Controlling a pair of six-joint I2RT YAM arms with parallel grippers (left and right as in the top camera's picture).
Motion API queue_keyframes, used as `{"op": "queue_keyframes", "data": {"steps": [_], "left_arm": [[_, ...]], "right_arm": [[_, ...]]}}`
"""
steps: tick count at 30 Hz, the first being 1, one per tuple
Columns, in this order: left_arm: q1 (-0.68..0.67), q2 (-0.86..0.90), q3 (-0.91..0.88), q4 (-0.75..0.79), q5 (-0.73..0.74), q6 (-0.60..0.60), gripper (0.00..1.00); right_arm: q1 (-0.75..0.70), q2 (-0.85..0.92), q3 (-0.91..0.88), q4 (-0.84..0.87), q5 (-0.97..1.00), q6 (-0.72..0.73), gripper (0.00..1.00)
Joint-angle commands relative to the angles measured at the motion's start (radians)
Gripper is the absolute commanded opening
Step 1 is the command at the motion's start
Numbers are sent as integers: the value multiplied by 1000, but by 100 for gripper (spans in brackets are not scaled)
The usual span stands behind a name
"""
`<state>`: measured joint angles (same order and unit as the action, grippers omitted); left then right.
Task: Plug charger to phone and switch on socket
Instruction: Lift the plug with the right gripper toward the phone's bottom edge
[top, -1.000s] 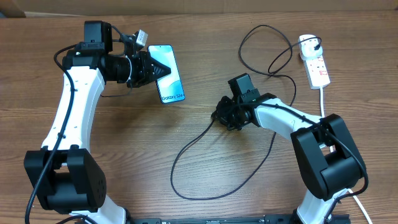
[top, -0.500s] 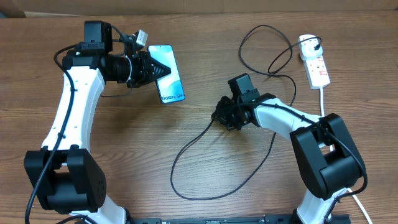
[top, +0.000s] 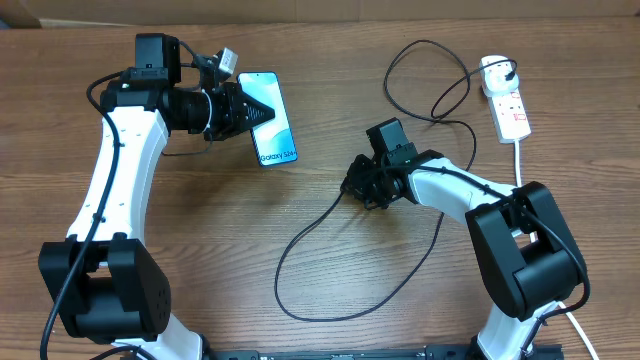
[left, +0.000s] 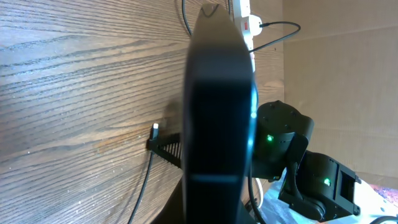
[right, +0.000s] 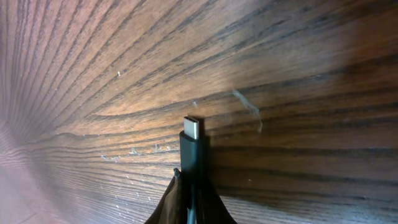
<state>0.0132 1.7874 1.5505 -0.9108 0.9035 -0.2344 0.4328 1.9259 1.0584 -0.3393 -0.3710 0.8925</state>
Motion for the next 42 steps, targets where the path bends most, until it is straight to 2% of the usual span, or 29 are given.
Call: {"op": "queue_keyframes", "data": {"steps": [1, 7, 14, 22, 28, 35, 42], "left_arm": [[0, 3, 15, 3, 24, -10, 4], [0, 3, 15, 3, 25, -10, 4], [0, 3, 15, 35, 49, -43, 4], [0, 3, 15, 157, 274, -62, 4], [1, 3, 15, 187, 303, -150, 4], [22, 3, 15, 187, 302, -206, 4], [26, 3, 15, 182, 304, -274, 4]], "right_arm": [[3, 21, -10, 22, -51, -32, 4], [3, 19, 9, 50, -181, -116, 4], [-41, -21, 29, 50, -426, -200, 4], [-78, -53, 29, 51, -784, -380, 4], [-78, -53, 29, 51, -1022, -496, 4], [-74, -68, 29, 47, -1067, -531, 4], [-63, -188, 29, 10, -941, -530, 4]]}}
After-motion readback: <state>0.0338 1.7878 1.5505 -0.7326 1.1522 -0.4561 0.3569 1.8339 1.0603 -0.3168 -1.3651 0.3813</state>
